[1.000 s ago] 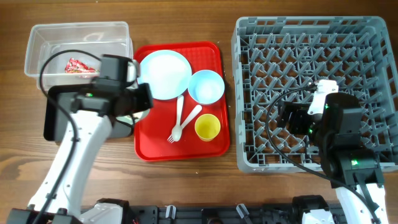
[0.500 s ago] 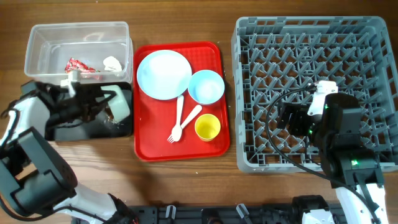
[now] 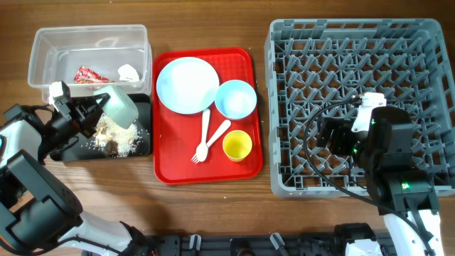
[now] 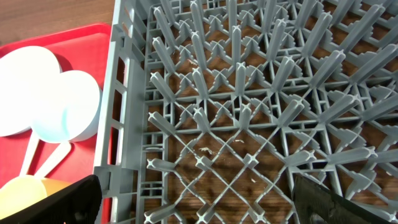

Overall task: Sort waste into correct bins and load items into the dishwasher rack
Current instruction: 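Tip the green bowl over the black tray to empty the food, then set the empty green bowl back on the red tray with the left gripper, then grasp the yellow cup with the right gripper and lift toward the rack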

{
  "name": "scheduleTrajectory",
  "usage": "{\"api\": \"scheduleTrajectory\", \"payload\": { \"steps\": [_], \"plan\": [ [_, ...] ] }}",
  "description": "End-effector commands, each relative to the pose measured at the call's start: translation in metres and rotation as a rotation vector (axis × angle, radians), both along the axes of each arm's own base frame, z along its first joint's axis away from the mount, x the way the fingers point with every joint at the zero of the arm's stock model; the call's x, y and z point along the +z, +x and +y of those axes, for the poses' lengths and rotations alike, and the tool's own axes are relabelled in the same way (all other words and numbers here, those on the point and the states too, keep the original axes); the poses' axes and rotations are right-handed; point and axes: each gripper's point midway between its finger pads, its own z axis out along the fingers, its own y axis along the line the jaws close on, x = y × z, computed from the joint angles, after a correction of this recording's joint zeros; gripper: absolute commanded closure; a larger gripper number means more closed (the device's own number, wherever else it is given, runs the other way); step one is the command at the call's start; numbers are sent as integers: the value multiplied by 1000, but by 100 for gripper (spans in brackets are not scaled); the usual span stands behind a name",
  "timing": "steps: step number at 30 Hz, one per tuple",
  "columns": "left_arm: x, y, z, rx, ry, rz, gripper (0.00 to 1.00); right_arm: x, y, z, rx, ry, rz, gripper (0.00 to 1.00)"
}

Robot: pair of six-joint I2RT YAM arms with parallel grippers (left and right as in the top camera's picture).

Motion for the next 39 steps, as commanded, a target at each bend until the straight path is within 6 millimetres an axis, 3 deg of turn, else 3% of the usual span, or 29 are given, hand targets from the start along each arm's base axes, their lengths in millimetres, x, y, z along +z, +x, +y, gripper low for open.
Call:
{"api": "scheduleTrajectory", "payload": {
  "steps": [1, 4, 6, 12, 16, 19, 23, 26, 28, 31, 33, 36, 39],
  "plan": [
    [7, 2, 4, 7, -35, -11, 96, 11, 3, 1, 1, 11, -25, 0],
    [10, 2, -2, -6, -8, -44, 96, 11, 3, 1, 1, 11, -25, 0],
    [11, 1, -20, -60, 80, -58, 96, 11, 3, 1, 1, 11, -25, 0],
    [-32, -8, -119, -356, 806, 34, 96, 11, 4, 1, 2, 12, -29, 0],
    [-72, -28, -182, -574, 1126, 31, 96, 11, 4, 1, 1, 12, -29, 0],
    [-99, -36, -191, -588, 1326, 123, 96, 11, 4, 1, 1, 12, -28, 0],
    [-124, -50, -216, -685, 1335, 156, 96, 11, 4, 1, 1, 12, -28, 0],
    [-124, -48, -218, -682, 1344, 146, 60, 11, 4, 1, 1, 12, -28, 0],
    [-111, -40, -219, -653, 1343, 119, 49, 11, 4, 1, 1, 12, -29, 0],
    [-71, -27, -236, -614, 1294, 11, 43, 11, 4, 1, 1, 12, -29, 0],
    [-55, -29, -258, -638, 1217, -62, 43, 11, 4, 1, 1, 12, -28, 0],
    [-65, -45, -274, -708, 1220, -72, 46, 11, 4, 1, 1, 12, -28, 0],
    [-96, -70, -282, -813, 1259, -15, 53, 11, 4, 1, 1, 12, -28, 0]
  ]
}}
